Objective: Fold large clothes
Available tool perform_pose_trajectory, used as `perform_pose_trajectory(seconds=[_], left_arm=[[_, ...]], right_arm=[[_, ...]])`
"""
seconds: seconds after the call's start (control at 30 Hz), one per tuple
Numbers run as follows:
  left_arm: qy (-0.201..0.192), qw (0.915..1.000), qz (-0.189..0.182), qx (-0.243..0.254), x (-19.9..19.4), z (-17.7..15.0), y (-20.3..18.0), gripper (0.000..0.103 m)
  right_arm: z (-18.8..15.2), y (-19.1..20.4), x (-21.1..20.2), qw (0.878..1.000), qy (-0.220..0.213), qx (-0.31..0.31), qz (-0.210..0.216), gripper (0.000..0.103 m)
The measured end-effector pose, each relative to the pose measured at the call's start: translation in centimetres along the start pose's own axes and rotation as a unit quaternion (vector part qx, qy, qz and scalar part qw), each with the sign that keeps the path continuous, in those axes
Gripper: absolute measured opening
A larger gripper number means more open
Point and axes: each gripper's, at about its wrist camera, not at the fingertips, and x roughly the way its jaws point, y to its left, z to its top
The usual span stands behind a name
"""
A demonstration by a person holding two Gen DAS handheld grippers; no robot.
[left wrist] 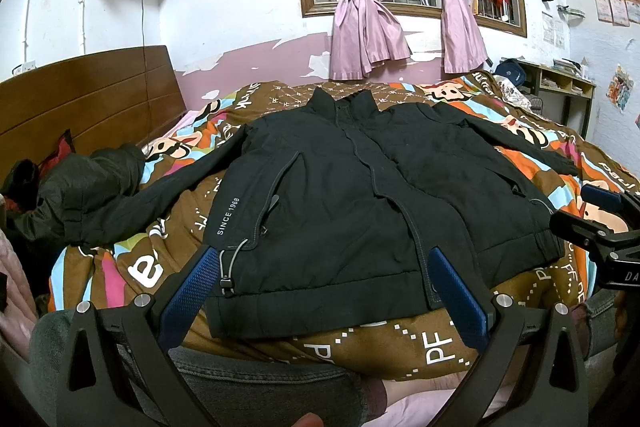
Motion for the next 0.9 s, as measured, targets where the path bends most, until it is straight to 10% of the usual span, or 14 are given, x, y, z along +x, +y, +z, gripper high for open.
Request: perform_pose_trajectory(seconds=[0.9], left_arm=[[0.000,1.0000,0.001,0.001,0.00,0.00,-0.06,0.102]], right_arm=[[0.03,-0.01,0.11,1.000,0.003,0.001,0.000,0.103]])
